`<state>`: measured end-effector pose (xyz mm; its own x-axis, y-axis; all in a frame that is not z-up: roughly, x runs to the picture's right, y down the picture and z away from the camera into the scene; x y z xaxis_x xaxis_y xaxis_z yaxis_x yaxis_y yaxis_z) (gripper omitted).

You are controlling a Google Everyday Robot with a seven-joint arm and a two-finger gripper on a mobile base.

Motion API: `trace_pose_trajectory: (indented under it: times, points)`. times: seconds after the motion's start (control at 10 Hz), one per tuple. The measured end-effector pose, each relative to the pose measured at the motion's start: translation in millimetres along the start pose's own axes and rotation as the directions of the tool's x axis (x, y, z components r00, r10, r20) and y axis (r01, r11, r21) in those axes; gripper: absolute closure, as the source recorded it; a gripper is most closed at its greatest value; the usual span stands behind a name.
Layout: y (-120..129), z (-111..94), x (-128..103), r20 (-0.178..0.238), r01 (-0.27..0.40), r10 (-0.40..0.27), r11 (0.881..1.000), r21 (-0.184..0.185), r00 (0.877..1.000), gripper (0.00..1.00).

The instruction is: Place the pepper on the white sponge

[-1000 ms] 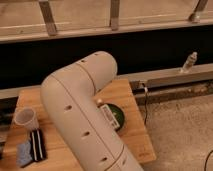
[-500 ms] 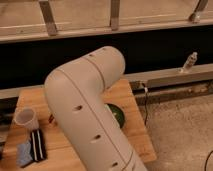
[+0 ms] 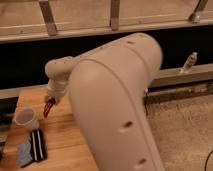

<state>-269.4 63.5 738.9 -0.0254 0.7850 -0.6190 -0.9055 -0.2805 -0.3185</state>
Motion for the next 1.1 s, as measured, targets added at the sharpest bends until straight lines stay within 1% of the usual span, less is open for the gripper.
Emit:
trace_pose_trajectory:
  times: [0.1,0.2,0.3,0.4,0.5,0.6,0.7,0.8,1.1]
  points:
    - [-0.2,-13.8,11.9,0.011,0.061,-0.061,0.998,-0.015,0.998,1.0]
    - [-2.1,-24.8,25.2,0.025,0.118,-0.117,0.993,-0.02,0.993,1.0]
    - [2.3,-29.3,42.6,0.027,0.172,-0.172,0.985,-0.024,0.985,1.0]
    - [9.5,-32.7,63.2,0.024,0.23,-0.23,0.973,-0.033,0.973,1.0]
    - [15.2,-36.9,85.0,0.02,0.291,-0.29,0.956,-0.044,0.957,1.0]
    - [18.9,-39.5,98.4,0.015,0.33,-0.329,0.943,-0.054,0.944,1.0]
    - [27.4,-40.1,115.1,0.004,0.375,-0.376,0.924,-0.073,0.927,1.0]
    - [33.4,-39.9,126.2,-0.003,0.405,-0.407,0.91,-0.086,0.913,1.0]
    - [32.2,-40.6,125.3,-0.002,0.404,-0.405,0.911,-0.086,0.914,1.0]
